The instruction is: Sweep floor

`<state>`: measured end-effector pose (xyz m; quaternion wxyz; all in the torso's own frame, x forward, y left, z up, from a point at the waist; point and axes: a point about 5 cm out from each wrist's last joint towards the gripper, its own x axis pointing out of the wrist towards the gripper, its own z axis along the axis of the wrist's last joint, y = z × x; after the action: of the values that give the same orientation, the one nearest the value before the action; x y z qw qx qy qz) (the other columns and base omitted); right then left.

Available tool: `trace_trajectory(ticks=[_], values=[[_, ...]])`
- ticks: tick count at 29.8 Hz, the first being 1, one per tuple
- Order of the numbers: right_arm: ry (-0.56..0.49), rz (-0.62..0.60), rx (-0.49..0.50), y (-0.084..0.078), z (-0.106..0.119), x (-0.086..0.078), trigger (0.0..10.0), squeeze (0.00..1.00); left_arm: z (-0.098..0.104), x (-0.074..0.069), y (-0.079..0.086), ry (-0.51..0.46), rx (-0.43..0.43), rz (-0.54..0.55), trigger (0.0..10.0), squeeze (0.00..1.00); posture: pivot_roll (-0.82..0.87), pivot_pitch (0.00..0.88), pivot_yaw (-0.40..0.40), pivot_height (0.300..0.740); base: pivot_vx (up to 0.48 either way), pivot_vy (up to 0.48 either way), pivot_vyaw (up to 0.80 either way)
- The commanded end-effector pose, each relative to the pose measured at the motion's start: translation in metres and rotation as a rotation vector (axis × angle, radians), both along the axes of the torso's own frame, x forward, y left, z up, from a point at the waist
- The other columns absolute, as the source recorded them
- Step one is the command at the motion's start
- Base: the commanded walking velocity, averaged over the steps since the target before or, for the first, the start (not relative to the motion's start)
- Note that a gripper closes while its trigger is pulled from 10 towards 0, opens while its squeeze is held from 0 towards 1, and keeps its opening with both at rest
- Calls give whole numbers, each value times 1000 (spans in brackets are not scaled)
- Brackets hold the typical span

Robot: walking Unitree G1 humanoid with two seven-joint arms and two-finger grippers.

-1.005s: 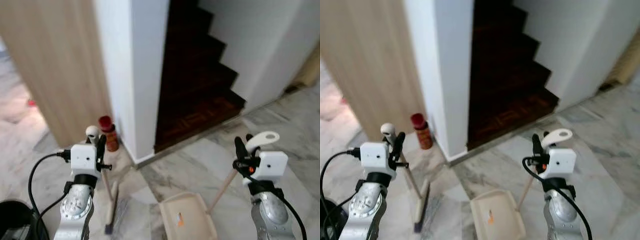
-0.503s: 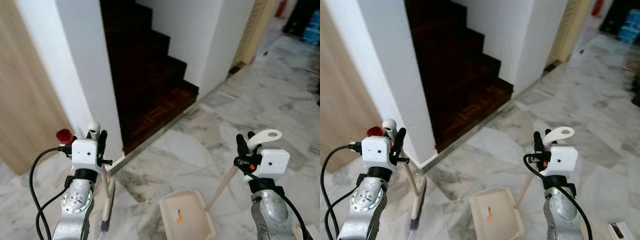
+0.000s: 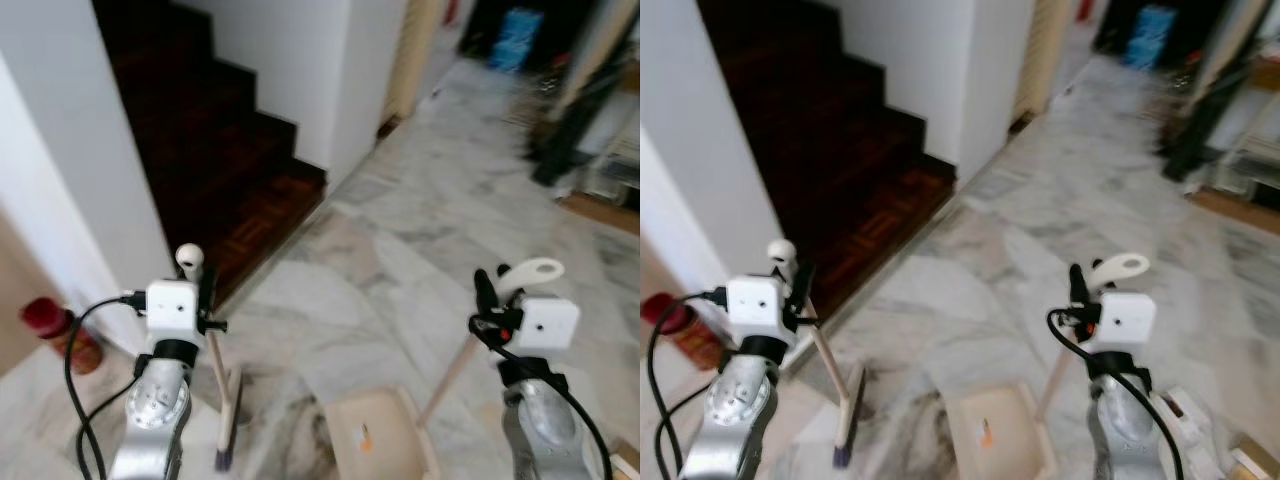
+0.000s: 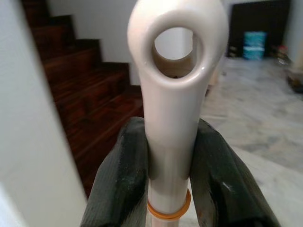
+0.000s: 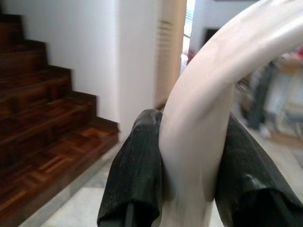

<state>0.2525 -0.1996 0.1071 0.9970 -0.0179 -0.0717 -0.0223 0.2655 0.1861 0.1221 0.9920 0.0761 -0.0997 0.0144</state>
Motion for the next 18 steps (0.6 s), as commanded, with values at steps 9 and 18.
trace_trajectory(ticks=[9,18], values=[[-46,-36,26,3,2,0,10000,0,17,9,-7,-58,37,-77,10000,0,19,0,60,740,0,0,-800],[-51,-31,15,0,4,-1,10000,0,12,9,-13,-49,20,-90,10000,0,-8,0,49,740,0,0,-800]])
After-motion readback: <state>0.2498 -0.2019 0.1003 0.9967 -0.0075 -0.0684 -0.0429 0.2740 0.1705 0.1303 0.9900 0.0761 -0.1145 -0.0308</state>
